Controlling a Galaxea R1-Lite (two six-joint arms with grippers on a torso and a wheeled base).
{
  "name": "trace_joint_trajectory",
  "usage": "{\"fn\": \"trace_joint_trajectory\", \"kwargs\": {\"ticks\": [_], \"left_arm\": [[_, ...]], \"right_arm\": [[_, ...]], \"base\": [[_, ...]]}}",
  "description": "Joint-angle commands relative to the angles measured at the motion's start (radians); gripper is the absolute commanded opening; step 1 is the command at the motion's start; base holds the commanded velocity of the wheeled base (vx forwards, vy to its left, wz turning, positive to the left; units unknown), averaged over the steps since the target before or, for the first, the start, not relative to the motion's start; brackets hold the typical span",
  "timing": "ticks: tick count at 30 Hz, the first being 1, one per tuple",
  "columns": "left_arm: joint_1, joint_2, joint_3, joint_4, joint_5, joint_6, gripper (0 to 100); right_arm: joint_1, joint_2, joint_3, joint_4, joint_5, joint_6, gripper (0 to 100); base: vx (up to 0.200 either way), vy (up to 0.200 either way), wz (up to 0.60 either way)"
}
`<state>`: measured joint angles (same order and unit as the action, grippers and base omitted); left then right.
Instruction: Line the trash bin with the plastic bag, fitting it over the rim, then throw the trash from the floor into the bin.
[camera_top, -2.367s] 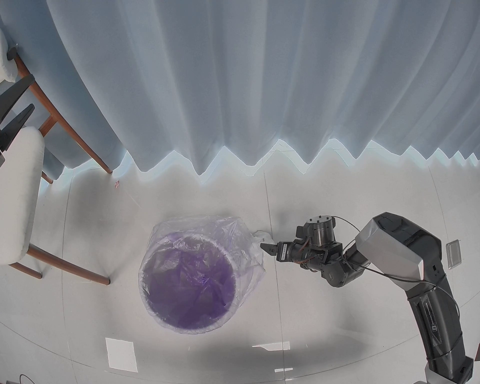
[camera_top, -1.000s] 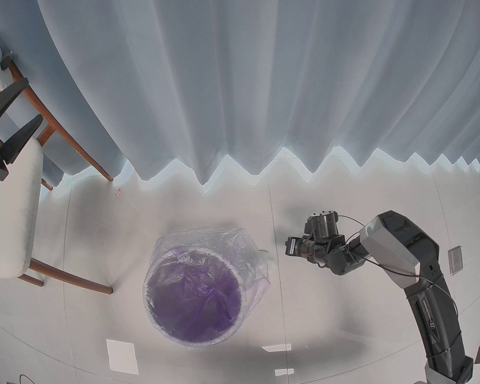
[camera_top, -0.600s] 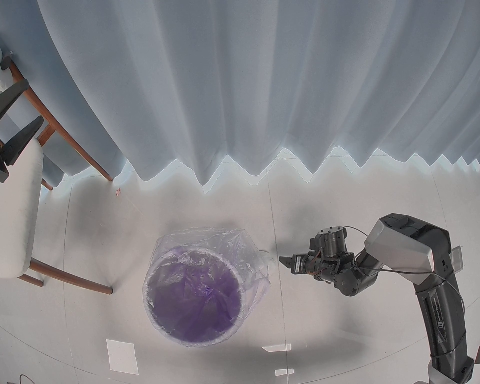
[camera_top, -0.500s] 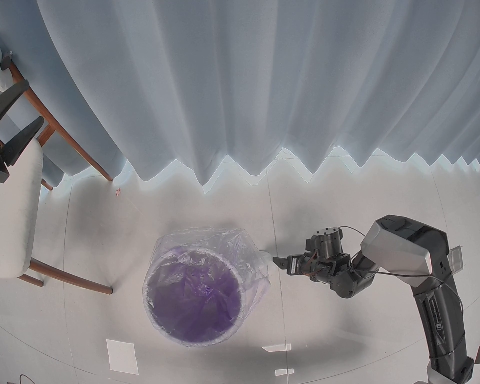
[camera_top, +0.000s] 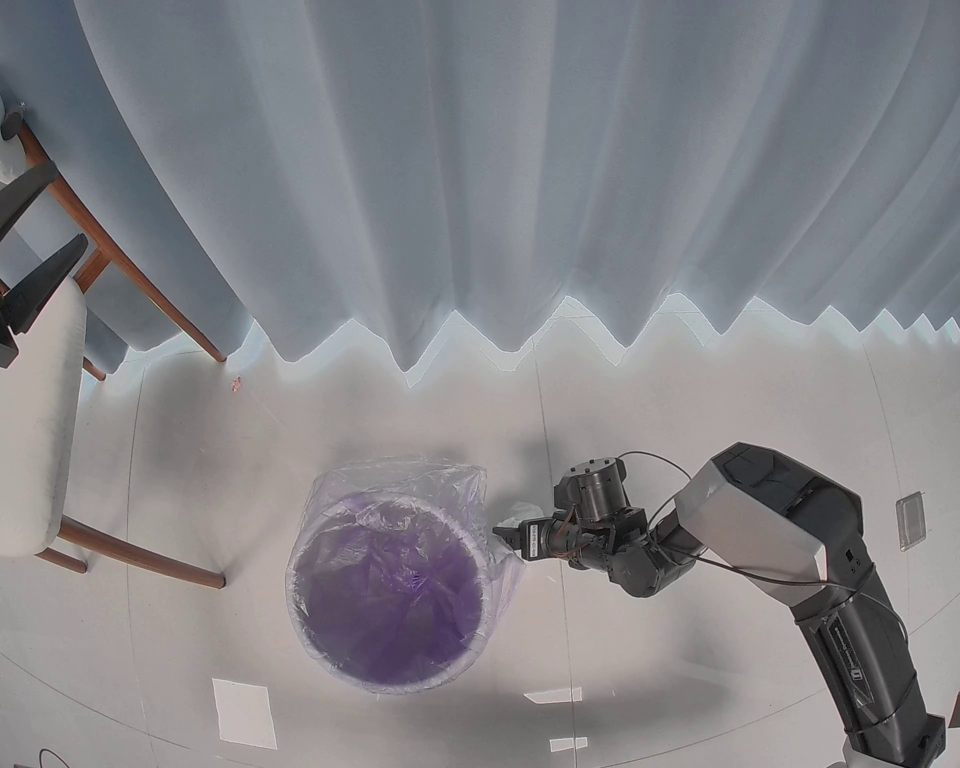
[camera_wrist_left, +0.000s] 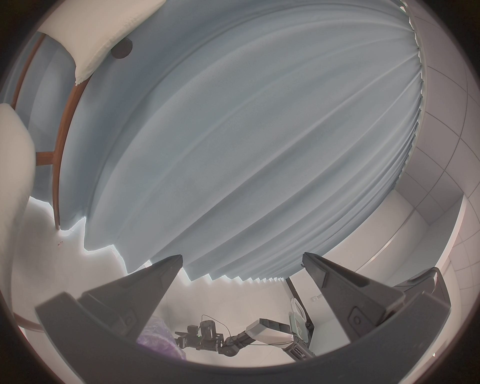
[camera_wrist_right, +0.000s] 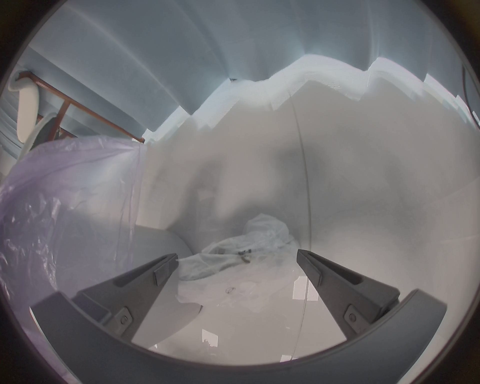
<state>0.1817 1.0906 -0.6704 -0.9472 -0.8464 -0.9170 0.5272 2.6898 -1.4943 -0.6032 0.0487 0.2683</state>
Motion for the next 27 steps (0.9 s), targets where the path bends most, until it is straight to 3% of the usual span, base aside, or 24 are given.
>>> {"fn": "trace_joint_trajectory", "kwargs": {"ticks": [1, 13, 18, 19, 27], "left_arm": [[0.001, 0.005, -0.001, 0.001, 0.001, 0.0, 100], [0.004, 0.003, -0.001, 0.001, 0.001, 0.0, 100], [0.005, 0.006, -0.003, 0.001, 0.001, 0.0, 100], [0.005, 0.006, -0.001, 0.001, 0.001, 0.0, 100], [0.005, 0.008, -0.001, 0.001, 0.001, 0.0, 100]], "right_arm": [[0.005, 0.019, -0.118, 0.134, 0.005, -0.001, 100], [0.005, 0.061, -0.331, 0.427, 0.002, 0.008, 100], [0.005, 0.064, -0.348, 0.456, -0.003, 0.008, 100], [0.005, 0.064, -0.348, 0.456, -0.003, 0.008, 0], [0.004, 0.064, -0.343, 0.454, -0.004, 0.023, 0]], "base": [[0.0, 0.0, 0.0], [0.0, 0.0, 0.0], [0.0, 0.0, 0.0], [0.0, 0.0, 0.0], [0.0, 0.0, 0.0]]}}
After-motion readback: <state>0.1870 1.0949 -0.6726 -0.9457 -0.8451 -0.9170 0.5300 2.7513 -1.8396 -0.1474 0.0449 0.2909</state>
